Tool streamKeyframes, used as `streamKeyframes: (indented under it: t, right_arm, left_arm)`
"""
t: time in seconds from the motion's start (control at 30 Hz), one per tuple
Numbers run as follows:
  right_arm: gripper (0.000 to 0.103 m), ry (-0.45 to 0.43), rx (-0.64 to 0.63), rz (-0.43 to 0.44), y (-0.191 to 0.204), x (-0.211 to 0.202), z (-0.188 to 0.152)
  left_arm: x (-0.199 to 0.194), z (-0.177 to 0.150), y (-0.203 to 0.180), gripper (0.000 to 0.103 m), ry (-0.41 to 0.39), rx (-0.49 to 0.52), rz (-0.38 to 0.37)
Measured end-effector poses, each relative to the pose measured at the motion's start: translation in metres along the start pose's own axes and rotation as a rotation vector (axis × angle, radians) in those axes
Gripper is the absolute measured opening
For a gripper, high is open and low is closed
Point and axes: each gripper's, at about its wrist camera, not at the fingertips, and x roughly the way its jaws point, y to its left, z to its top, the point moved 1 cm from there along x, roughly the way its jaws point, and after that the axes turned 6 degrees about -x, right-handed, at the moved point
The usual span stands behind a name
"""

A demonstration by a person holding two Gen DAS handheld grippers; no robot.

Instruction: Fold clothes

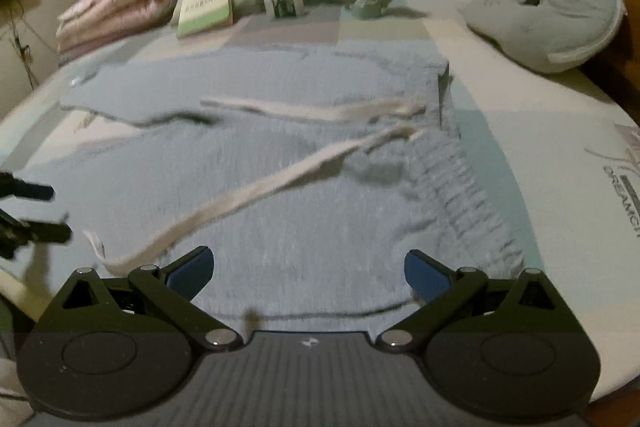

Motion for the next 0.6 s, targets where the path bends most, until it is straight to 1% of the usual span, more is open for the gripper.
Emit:
streamKeyframes:
  t: [0.07, 0.13, 0.23, 0.3, 0.37, 0.47, 0.53, 0.6]
  right_arm:
    - [0.103, -0.009, -0.027, -0.001, 0.006, 0.005, 0.002]
    - [0.103, 0.001, -0.041, 0.006, 0.009, 0.012, 0.004]
    - [0.103, 0.017, -0.017, 0.029, 0.001, 0.019, 0.006]
    - [0.103, 0.012, 0.006, 0.05, -0.004, 0.019, 0.007]
    - [0.103, 0.003, 0.031, 0.071, -0.009, 0.017, 0.008]
    - [0.103, -0.007, 0.05, 0.098, -0.011, 0.016, 0.008]
    - [0.103, -0.005, 0.055, 0.108, -0.016, 0.016, 0.008]
    - [0.103, -0.002, 0.067, 0.123, -0.025, 0.017, 0.009]
  left_arm:
    - [0.002, 0.001, -0.003, 0.101, 0.006, 0.009, 0.003]
    - [0.003, 0.001, -0.006, 0.101, 0.01, 0.025, 0.01]
    - [0.005, 0.001, -0.009, 0.101, 0.008, 0.055, 0.039]
    - [0.009, 0.001, -0.011, 0.101, 0.009, 0.061, 0.04]
    - [0.018, 0.002, -0.01, 0.101, 0.006, 0.051, 0.053]
    - [0.035, 0.002, 0.0, 0.103, 0.03, 0.011, 0.109]
    - [0.039, 0.004, 0.01, 0.102, 0.03, -0.038, 0.131]
    - [0.037, 0.008, 0.013, 0.102, 0.035, -0.052, 0.141]
